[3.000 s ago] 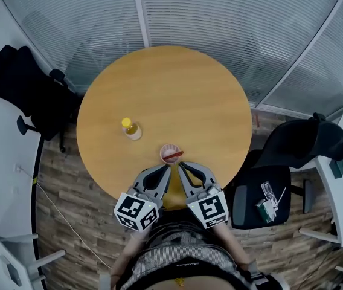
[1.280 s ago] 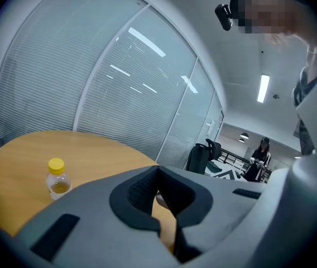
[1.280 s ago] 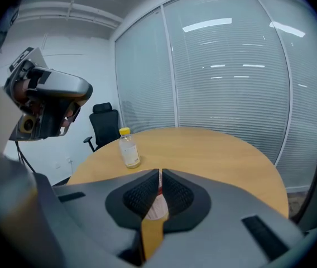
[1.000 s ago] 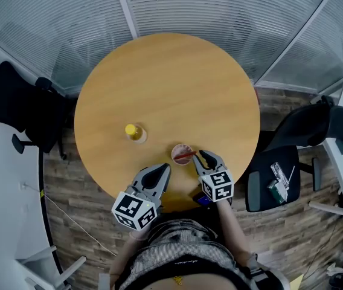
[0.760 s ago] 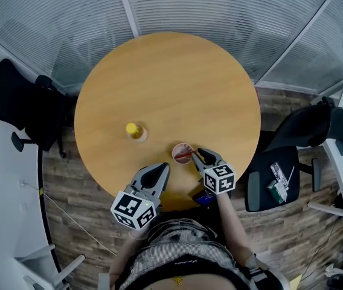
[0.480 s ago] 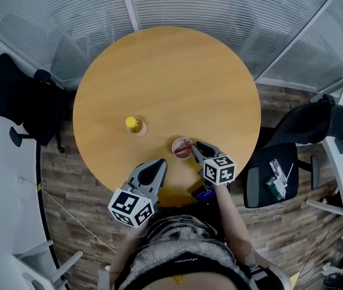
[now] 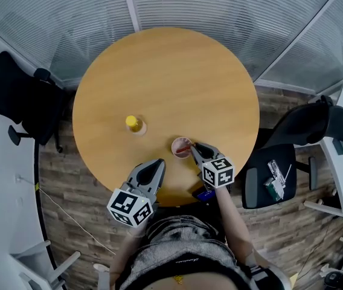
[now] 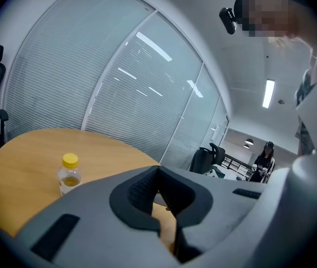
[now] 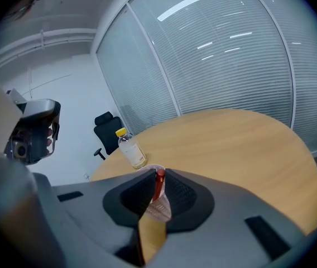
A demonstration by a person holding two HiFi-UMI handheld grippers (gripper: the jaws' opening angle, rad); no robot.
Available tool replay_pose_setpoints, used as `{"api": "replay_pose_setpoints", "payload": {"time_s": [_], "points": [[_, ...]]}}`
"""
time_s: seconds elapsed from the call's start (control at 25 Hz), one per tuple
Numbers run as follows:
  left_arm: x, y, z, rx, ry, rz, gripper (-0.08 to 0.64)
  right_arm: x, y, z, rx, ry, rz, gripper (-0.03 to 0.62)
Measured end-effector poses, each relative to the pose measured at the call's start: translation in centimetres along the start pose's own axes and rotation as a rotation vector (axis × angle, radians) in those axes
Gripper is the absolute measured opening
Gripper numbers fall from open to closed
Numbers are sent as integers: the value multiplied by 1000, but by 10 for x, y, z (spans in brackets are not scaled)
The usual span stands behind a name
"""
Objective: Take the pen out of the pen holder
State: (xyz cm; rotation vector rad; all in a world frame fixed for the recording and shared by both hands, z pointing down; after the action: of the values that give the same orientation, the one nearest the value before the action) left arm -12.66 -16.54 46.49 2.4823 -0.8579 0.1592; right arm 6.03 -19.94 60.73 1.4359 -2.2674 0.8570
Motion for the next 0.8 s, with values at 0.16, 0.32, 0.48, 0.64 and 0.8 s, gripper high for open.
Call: {"api": "replay_pose_setpoints", "payload": {"time_s": [0.16,0.32,0.48,0.64,0.8], "points": [[-1,-2,-1,4,-2,-2,5,-6,7,8,-80,-14,-2,63],[-4,-6,-4,5,-2,-4,5,-16,16,18,-183,-21,-10,63],[-9,-9,-6,-18,-17,-11,5,-27,29,31,-273,-35,-5,63],[-13,-10,-6,-23,-26,-12,5,-40,45,49,-339,-48,14,63],[-14,-13,-6,-16,-26,-11,5,-60,59,70,-381,-71,39,62]]}}
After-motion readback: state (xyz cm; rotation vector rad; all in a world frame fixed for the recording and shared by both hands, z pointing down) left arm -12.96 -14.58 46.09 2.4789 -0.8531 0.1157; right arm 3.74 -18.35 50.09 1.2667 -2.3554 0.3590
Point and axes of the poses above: the fingertips, and each gripper's own axes: x forward along the fingers, y to its left, z out of its top, the point moved 6 cm from there along -x, backward along the fingers, and after that the axes turned 5 degrees about -z, right-handed, at the moved point
